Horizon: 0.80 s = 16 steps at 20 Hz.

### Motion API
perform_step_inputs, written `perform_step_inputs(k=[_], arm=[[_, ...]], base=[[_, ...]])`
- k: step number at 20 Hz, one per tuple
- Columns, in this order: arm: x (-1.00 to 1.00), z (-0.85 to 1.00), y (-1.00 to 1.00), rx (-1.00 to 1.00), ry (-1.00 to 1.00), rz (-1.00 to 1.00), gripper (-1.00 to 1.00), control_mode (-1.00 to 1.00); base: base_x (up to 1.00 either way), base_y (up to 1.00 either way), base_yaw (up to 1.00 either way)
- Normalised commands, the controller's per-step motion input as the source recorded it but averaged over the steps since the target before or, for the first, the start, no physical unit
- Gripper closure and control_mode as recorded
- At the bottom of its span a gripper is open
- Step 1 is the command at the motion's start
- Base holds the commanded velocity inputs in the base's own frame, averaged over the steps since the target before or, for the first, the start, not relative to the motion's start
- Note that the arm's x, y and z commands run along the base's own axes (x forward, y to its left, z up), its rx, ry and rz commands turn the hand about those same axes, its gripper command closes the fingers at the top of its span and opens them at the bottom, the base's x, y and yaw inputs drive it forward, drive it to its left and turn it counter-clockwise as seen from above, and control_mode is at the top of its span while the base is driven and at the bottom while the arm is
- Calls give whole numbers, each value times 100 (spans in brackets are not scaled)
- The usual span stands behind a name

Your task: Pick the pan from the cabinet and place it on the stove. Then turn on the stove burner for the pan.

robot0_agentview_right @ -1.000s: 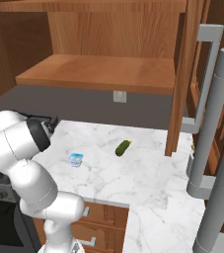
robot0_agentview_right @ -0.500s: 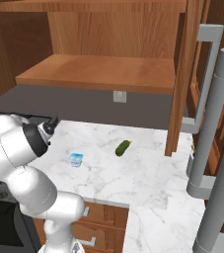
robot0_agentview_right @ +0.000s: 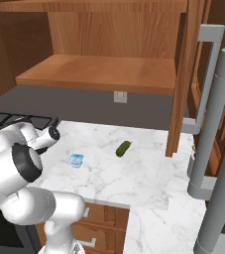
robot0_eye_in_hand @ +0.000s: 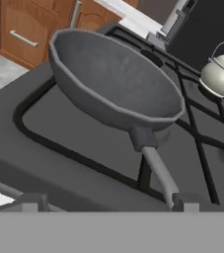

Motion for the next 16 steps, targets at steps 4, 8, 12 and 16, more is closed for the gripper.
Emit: perform_step_inputs(k=[4, 8, 12, 16], arm=[[-44, 21, -30, 3, -3, 0, -100, -100], [-62, 26, -13, 1, -4, 0, -100, -100], [-72, 24, -1, 0, -4, 0, -100, -100], [-74, 22, 0, 0, -4, 0, -100, -100]], base=[[0, 0, 0], [0, 0, 0], [0, 0, 0], [0, 0, 0]])
